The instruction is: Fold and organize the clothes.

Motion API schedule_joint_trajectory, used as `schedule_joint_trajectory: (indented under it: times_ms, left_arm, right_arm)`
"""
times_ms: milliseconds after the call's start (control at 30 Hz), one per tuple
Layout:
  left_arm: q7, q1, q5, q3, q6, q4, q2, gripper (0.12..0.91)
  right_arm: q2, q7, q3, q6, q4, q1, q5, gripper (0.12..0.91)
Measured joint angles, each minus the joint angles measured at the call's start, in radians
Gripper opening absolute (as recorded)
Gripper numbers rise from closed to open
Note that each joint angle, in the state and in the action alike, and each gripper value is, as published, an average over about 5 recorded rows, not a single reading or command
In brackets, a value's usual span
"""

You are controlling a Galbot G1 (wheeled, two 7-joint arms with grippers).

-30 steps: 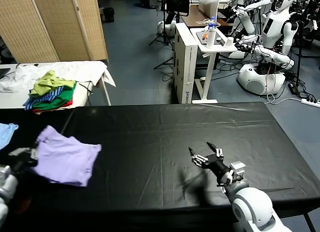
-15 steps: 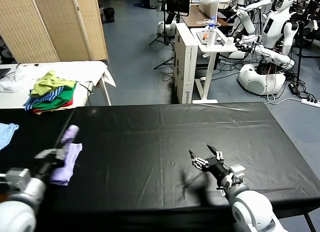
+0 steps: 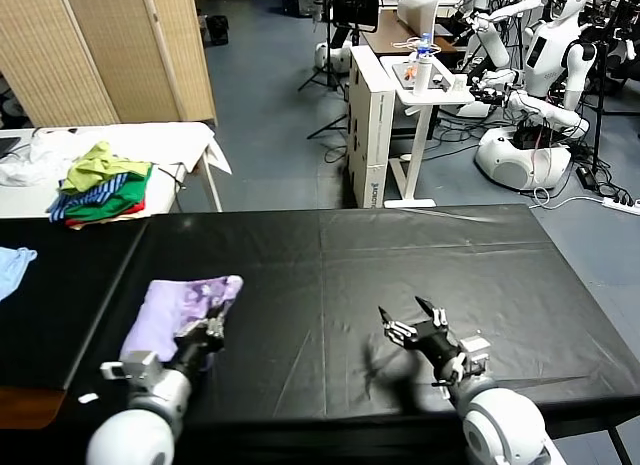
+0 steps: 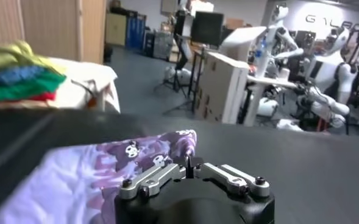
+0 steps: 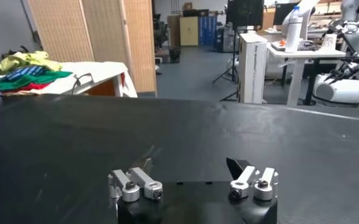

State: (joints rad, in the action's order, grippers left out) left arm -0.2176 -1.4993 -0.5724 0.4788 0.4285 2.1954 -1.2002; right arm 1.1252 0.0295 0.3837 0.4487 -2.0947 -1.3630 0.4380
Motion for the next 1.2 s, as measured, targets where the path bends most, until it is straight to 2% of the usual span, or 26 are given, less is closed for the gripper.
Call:
schedule_joint_trajectory:
  times_ms: [267,367,600,667,767,967,1200]
  left_arm:
    - [0.013,0.007,0.058,-0.078,-0.002,-0.040,-0.089,0.161]
    - [0.038,0.006,0.083,-0.092,-0.008,-0.044,-0.114,0.221]
    - [0.122,0.003,0.106,-0.080,-0.068,-0.016,-0.118,0.633]
    - [0.136,0.004,0.128,-0.066,-0.088,-0.007,-0.110,0.763]
    - [0.140,0.000,0.159,-0.038,-0.115,0.000,-0.093,0.878]
    - [0.134,-0.022,0.209,0.017,-0.154,0.001,-0.066,0.906]
    - [0.125,-0.038,0.229,0.053,-0.160,0.000,-0.070,0.907]
  right_arm:
    - [-0.005,0.023,-0.045,0.036,0.013,0.041,0.080,0.907]
    - [-0.011,0.043,-0.070,0.063,0.017,0.065,0.141,0.907]
    - [-0.011,0.115,-0.172,0.112,0.048,0.153,0.322,0.907]
    - [-0.003,0.134,-0.216,0.120,0.064,0.192,0.368,0.907]
    - [0.015,0.157,-0.288,0.129,0.094,0.254,0.419,0.907]
    - [0.074,0.178,-0.419,0.137,0.166,0.360,0.437,0.907]
    - [0.161,0.189,-0.519,0.138,0.266,0.419,0.419,0.902]
